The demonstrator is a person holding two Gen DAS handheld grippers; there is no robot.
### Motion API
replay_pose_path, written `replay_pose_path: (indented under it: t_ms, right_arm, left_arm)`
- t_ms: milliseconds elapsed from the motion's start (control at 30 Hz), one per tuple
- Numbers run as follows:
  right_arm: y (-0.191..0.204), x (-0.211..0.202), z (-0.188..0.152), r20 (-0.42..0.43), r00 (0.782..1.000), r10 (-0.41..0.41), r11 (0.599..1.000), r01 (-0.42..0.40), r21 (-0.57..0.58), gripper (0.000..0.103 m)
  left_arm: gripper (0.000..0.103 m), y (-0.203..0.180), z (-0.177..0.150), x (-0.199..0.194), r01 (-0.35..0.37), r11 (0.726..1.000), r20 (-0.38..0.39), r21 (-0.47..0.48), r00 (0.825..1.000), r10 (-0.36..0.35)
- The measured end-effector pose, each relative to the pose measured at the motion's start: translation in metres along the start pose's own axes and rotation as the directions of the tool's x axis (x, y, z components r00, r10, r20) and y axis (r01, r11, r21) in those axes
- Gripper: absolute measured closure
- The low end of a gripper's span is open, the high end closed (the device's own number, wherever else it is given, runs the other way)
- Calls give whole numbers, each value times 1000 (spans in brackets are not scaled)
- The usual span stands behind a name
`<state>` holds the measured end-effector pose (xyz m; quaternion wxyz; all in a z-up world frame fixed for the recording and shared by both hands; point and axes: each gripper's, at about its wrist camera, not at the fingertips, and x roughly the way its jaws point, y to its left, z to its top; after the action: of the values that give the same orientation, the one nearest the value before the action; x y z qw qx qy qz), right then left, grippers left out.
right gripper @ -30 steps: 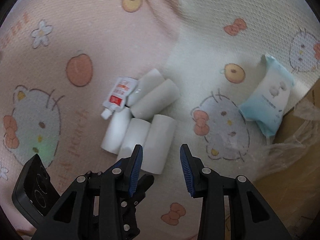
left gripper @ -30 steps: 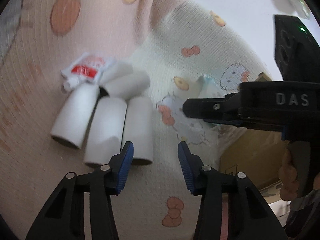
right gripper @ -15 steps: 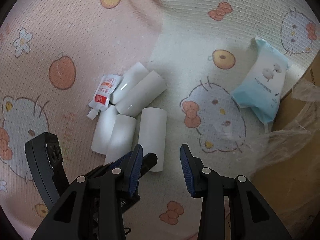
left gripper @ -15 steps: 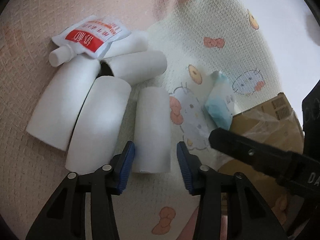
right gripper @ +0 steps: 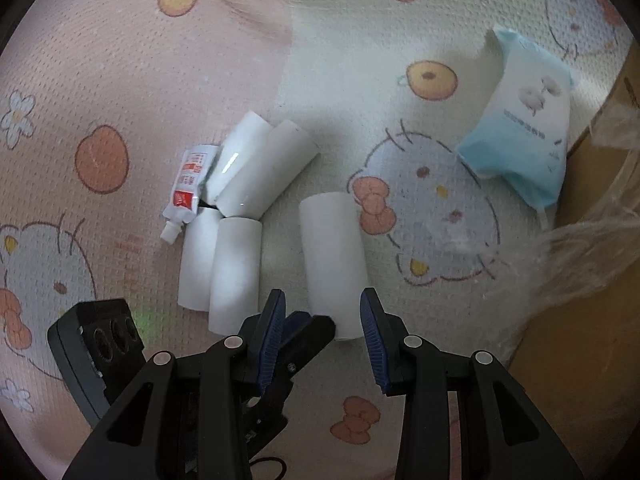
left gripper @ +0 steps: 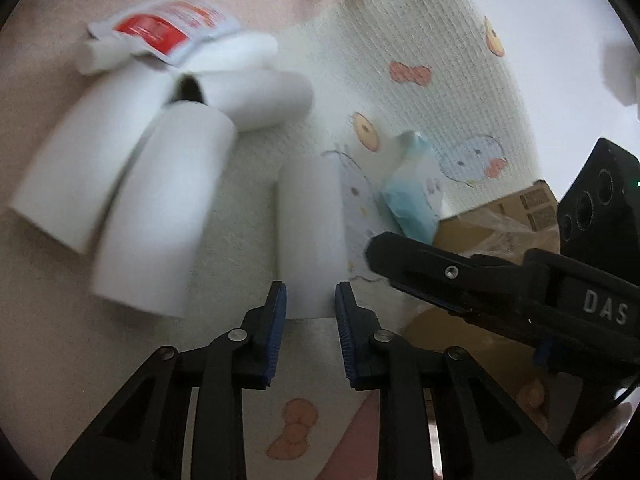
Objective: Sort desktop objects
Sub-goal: 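Lower both grippers around a standing white tube beside the wipes pack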
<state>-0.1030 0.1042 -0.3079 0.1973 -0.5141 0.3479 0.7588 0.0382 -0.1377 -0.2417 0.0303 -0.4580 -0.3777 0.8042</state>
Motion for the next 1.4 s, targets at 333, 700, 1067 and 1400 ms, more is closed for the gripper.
replay_pose_path:
  t_ms: [333,700,1067,1400]
  right_arm:
    - [6,7,-2,-15,1000,6,999,-7,-50,68]
    - [16,30,-6,-14,996,-85,978,81,-193,68]
    - [9,36,-6,-4,999,-51,981,49,-188,68]
    - [3,37,-5,-8,1000,-18,988,17,-153,68]
  left_arm:
    - [60,-13,15,-51,-69,991,135,118,989,52]
    - [59,-12,35,-32,39,999,6,12,999,-39]
    - [52,-16,40,8,59,996,-125,-74,990,-68]
    - [52,-23,48,43,-58,996,-222,-61,974,43]
